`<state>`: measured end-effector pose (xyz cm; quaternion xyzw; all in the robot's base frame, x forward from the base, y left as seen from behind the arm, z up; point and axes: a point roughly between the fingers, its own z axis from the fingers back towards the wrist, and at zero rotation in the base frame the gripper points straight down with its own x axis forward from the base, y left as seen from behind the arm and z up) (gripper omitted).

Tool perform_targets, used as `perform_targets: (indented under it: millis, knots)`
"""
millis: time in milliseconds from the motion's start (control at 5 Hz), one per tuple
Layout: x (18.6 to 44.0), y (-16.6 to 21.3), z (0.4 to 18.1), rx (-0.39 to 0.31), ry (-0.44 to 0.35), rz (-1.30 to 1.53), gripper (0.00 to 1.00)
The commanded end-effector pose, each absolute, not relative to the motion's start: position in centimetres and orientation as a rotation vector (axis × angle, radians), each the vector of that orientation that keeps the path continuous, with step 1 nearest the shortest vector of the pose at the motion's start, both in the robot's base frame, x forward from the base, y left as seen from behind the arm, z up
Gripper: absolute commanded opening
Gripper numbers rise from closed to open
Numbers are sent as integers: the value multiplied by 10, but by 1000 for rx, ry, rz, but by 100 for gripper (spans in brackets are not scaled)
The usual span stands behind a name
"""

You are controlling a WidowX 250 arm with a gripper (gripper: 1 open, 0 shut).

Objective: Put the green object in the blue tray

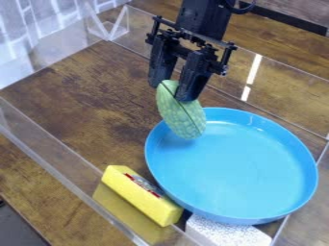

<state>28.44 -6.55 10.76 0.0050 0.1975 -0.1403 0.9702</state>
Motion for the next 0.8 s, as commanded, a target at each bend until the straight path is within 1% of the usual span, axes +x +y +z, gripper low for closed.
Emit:
perform_targets:
  millis: [0, 600]
  knots:
    - [282, -71, 138, 9, 306, -309, 0]
    - [276, -76, 138, 15, 331, -328, 0]
